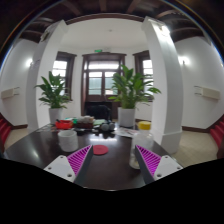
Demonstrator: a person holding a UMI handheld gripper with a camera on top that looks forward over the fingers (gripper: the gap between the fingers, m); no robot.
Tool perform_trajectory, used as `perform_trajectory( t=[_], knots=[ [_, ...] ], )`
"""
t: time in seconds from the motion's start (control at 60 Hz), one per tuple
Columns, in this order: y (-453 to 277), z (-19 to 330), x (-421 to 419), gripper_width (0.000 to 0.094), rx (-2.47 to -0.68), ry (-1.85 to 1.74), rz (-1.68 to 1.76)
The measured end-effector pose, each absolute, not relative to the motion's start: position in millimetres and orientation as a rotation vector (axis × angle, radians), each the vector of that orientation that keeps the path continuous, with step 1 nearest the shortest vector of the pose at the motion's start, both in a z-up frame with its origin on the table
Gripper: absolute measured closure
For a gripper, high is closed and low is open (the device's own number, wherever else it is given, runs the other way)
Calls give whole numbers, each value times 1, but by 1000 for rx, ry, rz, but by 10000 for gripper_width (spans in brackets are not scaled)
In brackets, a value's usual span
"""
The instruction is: Pour water
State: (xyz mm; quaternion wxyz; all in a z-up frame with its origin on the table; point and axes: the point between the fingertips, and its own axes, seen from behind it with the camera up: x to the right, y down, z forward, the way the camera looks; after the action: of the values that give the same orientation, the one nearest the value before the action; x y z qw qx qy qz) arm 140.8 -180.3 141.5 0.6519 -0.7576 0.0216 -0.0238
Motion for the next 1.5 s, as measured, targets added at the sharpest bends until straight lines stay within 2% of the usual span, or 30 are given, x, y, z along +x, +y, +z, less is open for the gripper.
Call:
perform_trajectory(
  t=[0.2, 0.283, 0.45, 0.5, 0.55, 0.583, 0.667, 0.8, 1.1, 1.333, 1.5],
  knots=[
    [-153, 119, 224, 87, -1709, 130, -118],
    [-142, 97, 270, 86, -1733, 109, -122],
    [-112, 78, 291, 112, -1772, 104, -113],
    [-106, 76, 292, 155, -1774, 106, -113],
    [-101, 79, 292, 238, -1757, 105, -108],
    [-99, 80, 291, 354, -1748, 102, -107],
    [-96, 79, 290, 385, -1753, 87, -109],
    [-95, 77, 291, 536, -1757, 89, -102],
    [-91, 86, 278, 539, -1770, -7, -206],
    [-48, 133, 199, 539, -1697, -491, -503],
    [-11, 131, 133, 540, -1606, -882, -771]
  ],
)
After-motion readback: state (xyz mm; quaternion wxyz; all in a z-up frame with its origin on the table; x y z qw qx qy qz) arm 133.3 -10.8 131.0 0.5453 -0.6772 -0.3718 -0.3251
